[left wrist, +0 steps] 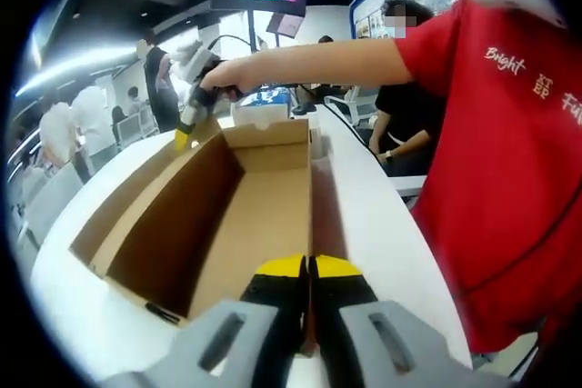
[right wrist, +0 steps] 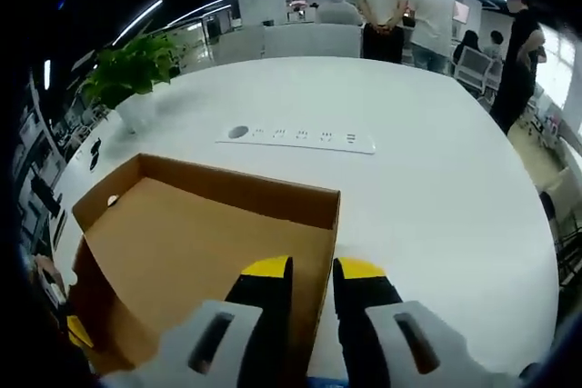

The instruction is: Operate the shoe box by opening the lid, removing the specified soft item, and placing it in the target area until the item is outside and the box remains undamaged.

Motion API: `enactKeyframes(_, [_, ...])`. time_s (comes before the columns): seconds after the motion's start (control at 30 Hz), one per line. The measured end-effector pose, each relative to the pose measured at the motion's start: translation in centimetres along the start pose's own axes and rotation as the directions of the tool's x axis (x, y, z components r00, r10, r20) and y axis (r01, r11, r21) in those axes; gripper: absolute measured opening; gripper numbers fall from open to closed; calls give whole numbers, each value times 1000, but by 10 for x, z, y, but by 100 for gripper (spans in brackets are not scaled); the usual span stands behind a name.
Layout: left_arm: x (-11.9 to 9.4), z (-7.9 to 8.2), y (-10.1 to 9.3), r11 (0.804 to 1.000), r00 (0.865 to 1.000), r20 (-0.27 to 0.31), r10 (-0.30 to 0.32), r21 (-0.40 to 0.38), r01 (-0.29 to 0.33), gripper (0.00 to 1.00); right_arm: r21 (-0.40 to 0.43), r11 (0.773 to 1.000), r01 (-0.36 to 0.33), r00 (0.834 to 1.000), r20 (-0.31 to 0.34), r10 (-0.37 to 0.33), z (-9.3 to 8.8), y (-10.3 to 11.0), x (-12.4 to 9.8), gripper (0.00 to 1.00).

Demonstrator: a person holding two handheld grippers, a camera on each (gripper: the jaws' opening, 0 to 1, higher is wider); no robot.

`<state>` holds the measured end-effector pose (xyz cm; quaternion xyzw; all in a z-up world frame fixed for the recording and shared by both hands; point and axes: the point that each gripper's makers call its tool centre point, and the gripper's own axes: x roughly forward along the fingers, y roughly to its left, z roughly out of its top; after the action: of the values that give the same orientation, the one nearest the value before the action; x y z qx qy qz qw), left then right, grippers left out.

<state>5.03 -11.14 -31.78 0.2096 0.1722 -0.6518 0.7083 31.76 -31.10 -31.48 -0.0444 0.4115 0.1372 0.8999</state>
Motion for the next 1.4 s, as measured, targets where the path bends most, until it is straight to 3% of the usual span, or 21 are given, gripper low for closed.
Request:
enactKeyframes(0.37, [0, 1, -1, 1000, 1000, 0, -4, 2, 4, 2, -33, 998, 49, 998, -24, -50, -3, -3, 7, 14])
enactKeyframes(0.47, [0, 1, -1, 1000, 1000, 0, -5, 3, 5, 2, -75, 995, 69, 996, -42, -72, -7, -8, 7, 5])
enactKeyframes(0.77, [0, 0, -1, 999, 1000, -1, 16, 31, -15, 2, -44, 996, 71, 997, -33, -73, -7, -7, 7, 3])
enactKeyframes(1.17, [-2, -1, 5, 993, 997, -7, 74, 93, -73, 4, -56, 995, 88, 996, 29, -87, 1, -11, 1, 3])
enactKeyframes(1.4, [-2, -2, 9, 993, 996, -11, 93, 80, -92, 4, -76, 992, 105, 991, 95, -98, 13, -10, -7, 3])
